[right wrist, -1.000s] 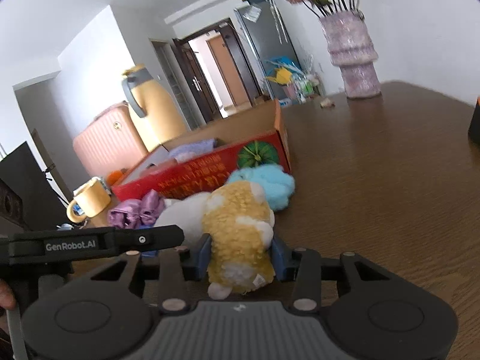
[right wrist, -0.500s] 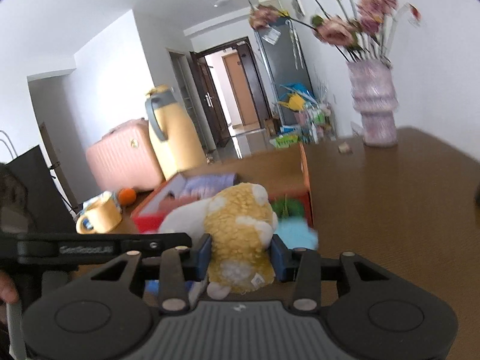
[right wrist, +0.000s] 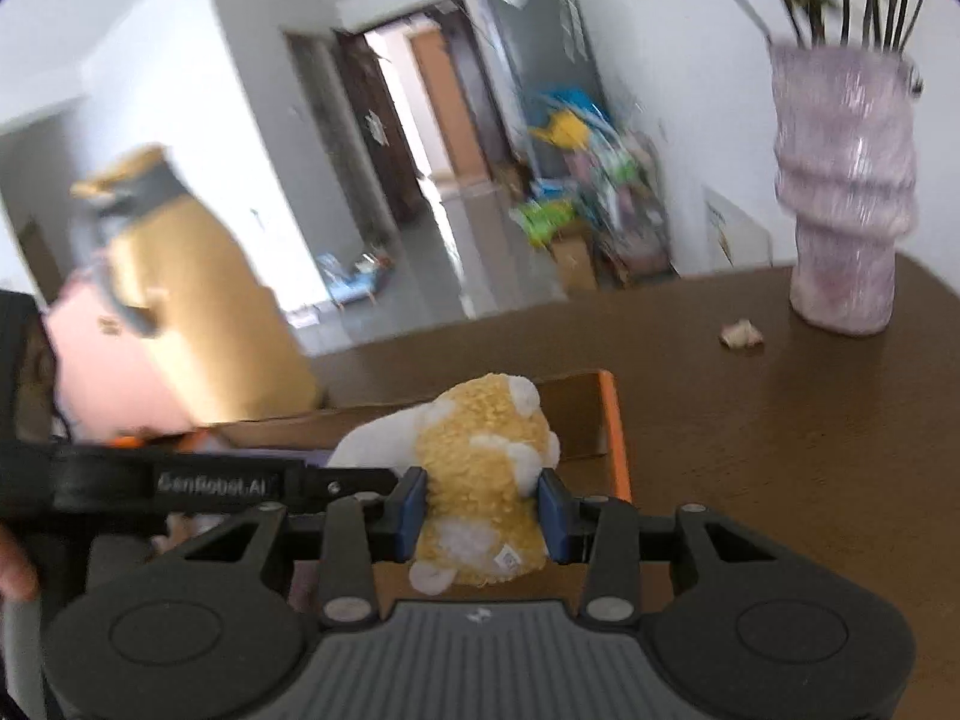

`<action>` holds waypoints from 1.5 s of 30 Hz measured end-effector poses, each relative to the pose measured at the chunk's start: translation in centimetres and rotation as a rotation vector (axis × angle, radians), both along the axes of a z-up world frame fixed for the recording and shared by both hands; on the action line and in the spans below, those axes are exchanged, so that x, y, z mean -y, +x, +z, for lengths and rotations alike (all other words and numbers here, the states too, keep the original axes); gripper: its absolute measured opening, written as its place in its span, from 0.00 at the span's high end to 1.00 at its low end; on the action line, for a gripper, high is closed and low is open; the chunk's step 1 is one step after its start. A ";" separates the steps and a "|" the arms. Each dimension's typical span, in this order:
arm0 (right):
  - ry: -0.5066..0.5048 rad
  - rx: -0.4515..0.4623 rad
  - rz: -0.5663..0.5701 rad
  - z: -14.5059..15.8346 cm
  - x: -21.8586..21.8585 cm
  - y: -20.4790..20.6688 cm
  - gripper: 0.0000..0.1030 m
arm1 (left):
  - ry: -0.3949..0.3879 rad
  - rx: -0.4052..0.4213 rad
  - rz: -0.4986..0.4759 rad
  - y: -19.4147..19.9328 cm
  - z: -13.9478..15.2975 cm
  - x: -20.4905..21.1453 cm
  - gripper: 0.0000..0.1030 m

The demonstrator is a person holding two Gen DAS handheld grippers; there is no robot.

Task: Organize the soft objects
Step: 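Carry the plush toy into the cardboard box and open both grippers, then withdraw both grippers back over the items on the table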

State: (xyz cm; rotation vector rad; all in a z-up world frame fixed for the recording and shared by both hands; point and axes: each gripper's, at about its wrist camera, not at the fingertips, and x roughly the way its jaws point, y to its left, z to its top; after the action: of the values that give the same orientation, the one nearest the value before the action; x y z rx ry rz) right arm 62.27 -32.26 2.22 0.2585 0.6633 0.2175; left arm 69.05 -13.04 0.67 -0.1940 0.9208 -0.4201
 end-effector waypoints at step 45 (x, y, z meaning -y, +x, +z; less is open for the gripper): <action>-0.063 0.289 0.053 8.4 -0.2 -35.4 0.32 | 0.235 0.619 0.219 -43.1 8.5 -13.8 0.09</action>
State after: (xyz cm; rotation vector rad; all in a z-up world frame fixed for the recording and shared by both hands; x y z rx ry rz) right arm 26.82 -32.07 10.61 0.1452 0.3898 0.2780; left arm 25.96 0.74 9.19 0.0533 0.3277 -0.1468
